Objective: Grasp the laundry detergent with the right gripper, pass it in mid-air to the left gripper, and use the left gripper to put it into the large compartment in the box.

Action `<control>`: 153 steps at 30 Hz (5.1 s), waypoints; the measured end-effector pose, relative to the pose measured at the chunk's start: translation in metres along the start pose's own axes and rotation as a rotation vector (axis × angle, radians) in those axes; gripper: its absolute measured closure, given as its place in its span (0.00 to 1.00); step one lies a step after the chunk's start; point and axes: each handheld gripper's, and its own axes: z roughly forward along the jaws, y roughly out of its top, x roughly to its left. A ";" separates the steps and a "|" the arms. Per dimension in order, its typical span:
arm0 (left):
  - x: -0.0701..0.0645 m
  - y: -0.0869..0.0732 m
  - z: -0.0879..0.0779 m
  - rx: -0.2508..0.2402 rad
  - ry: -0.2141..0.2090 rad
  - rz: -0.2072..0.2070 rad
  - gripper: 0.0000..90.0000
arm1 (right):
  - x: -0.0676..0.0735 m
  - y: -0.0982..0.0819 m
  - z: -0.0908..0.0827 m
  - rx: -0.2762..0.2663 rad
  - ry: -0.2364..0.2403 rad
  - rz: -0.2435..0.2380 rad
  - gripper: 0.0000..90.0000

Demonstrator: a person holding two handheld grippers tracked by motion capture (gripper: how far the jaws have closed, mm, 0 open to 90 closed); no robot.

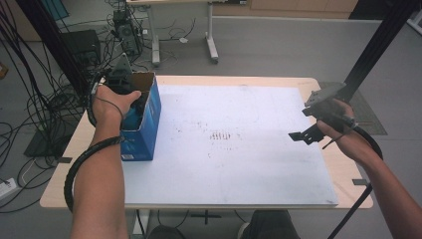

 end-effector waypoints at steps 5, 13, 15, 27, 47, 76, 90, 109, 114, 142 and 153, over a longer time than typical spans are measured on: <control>-0.001 -0.002 0.004 -0.010 0.011 0.010 0.41 | 0.000 0.002 0.002 -0.002 0.002 -0.001 0.00; 0.001 -0.004 0.011 -0.007 0.010 0.005 0.41 | 0.000 0.003 0.000 -0.001 -0.001 0.000 0.00; 0.001 -0.004 0.011 -0.005 0.011 0.008 0.41 | 0.000 0.003 0.000 0.000 -0.003 0.000 0.00; 0.001 -0.005 0.012 -0.015 0.013 0.006 0.41 | 0.001 0.006 0.000 0.000 -0.004 -0.003 0.00; 0.002 -0.005 0.012 -0.017 0.012 -0.004 0.41 | 0.001 0.006 -0.002 0.017 -0.017 -0.014 0.00; 0.001 -0.006 0.012 -0.020 0.015 -0.006 0.40 | 0.001 0.004 -0.003 0.016 -0.014 -0.012 0.00; 0.004 -0.005 0.013 -0.024 0.009 -0.008 0.40 | 0.002 0.008 -0.002 0.012 -0.015 -0.020 0.00; 0.003 -0.005 0.013 -0.024 0.015 -0.008 0.40 | 0.003 0.009 -0.002 0.011 -0.015 -0.022 0.00; 0.003 -0.005 0.013 -0.024 0.016 -0.007 0.40 | 0.003 0.010 -0.002 0.012 -0.013 -0.025 0.00; 0.004 -0.006 0.011 -0.030 0.011 -0.009 0.39 | 0.004 0.011 -0.002 0.018 -0.011 -0.034 0.00; 0.003 -0.007 -0.004 -0.053 0.019 -0.004 0.33 | 0.004 0.011 -0.001 0.020 -0.008 -0.036 0.00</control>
